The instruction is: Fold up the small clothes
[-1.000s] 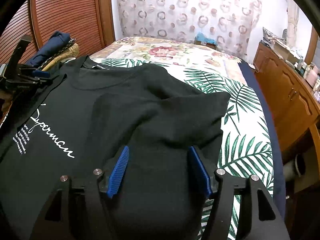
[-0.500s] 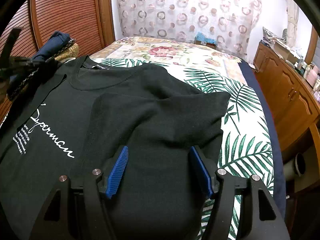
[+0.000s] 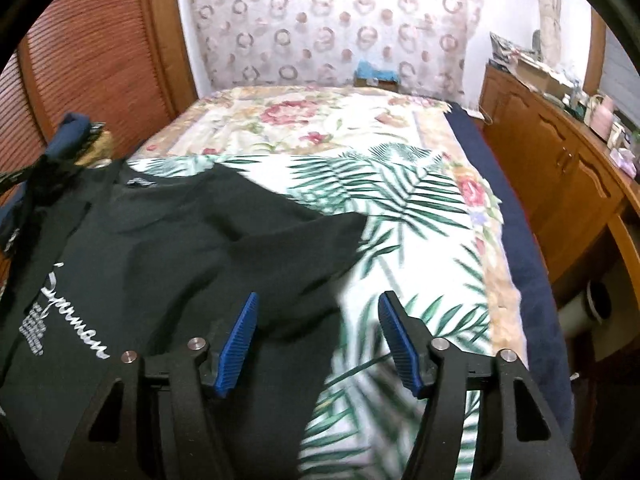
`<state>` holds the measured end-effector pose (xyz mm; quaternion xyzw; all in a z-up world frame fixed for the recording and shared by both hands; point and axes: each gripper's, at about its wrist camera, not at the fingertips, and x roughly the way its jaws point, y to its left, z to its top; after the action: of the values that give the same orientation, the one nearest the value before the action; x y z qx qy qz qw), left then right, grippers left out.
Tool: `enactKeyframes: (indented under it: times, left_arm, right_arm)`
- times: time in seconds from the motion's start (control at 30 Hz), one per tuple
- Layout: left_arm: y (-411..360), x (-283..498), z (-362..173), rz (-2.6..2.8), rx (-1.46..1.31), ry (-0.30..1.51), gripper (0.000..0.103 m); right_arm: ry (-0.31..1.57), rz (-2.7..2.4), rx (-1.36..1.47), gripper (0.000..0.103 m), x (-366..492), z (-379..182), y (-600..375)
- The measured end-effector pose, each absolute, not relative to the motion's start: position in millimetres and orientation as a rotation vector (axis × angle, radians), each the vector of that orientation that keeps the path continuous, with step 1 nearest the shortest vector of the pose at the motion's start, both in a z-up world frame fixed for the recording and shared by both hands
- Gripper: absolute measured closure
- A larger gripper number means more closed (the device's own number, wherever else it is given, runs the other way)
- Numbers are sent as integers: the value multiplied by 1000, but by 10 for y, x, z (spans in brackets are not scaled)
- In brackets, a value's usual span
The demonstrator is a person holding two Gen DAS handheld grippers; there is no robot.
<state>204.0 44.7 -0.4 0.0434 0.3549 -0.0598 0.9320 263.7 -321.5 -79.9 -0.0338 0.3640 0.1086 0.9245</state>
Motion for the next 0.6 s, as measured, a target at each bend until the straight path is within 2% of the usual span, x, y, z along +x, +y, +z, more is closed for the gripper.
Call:
enactKeyframes:
  times: [0.13,0.17,0.23,0.27,0.3,0.6]
  left_arm:
    - [468,1973,-28,-127,68,714,101]
    - [471,1944,-40,-134,62,712,101]
    - [485,1878,-45,-148,49,707,101]
    - [484,1838,-44,-155,43,703,101]
    - [483,1770,-36,-164,32,693,101]
    - [471,927,172,-242,-34,603,101]
  right_arm:
    - [776,233,-55,45,2831,-826,-3222]
    - [774,238,-53,49,2839,-813,-3205]
    - [771,265,-65,66,2881,-792,-3116]
    - [775,287,-75,83,2887,-785,-3077]
    - [780,306,-88,94,2866,-783,-3008]
    - [565,412,-154,98,1943,-287,-2761]
